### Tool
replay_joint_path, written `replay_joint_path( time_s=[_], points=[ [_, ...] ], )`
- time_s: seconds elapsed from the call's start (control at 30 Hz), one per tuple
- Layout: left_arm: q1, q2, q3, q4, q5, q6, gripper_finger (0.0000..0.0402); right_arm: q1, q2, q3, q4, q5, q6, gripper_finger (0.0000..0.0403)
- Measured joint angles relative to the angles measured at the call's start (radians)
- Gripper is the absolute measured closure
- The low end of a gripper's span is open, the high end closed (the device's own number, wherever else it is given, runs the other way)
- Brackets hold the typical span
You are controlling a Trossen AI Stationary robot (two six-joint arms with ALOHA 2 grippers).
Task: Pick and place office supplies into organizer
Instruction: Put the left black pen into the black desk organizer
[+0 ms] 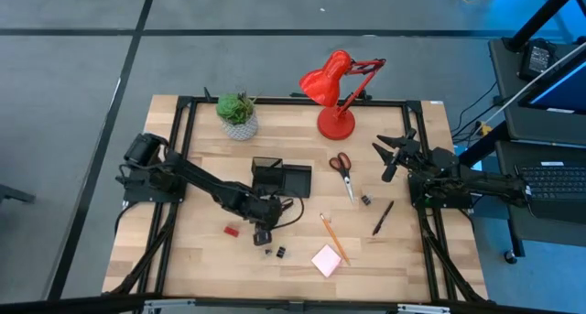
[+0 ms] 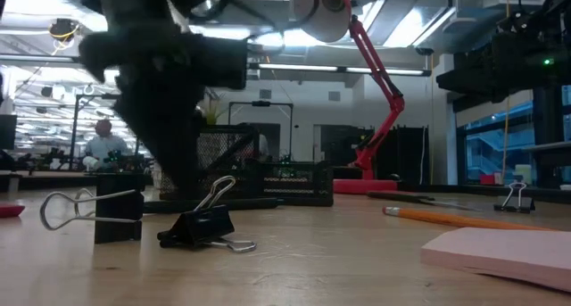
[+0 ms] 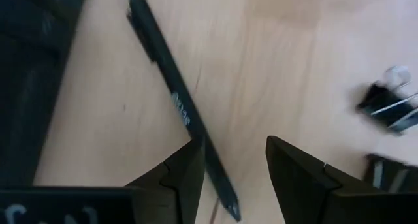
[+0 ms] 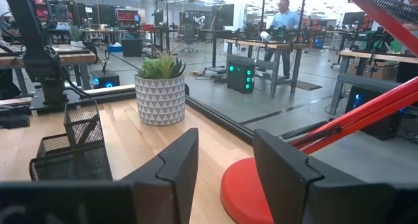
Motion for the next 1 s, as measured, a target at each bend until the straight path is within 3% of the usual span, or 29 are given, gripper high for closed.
replay_joint_path(
  time_s=[0.23, 0.5, 1.0],
  points=[
    [0.009, 0.019, 0.003, -0.088, 0.013, -0.070, 0.0245, 0.000, 0.000, 0.000, 0.000, 0.000, 0.000, 0.0253],
    [0.013, 0.020, 0.004, -0.135, 0.002, -0.047, 0.0247, 0.000, 0.000, 0.000, 0.000, 0.000, 0.000, 0.0253],
    [0.013, 0.032, 0.002, -0.202, -0.042, 0.076, 0.0323, 0.000, 0.000, 0.000, 0.000, 0.000, -0.001, 0.0253]
  ],
)
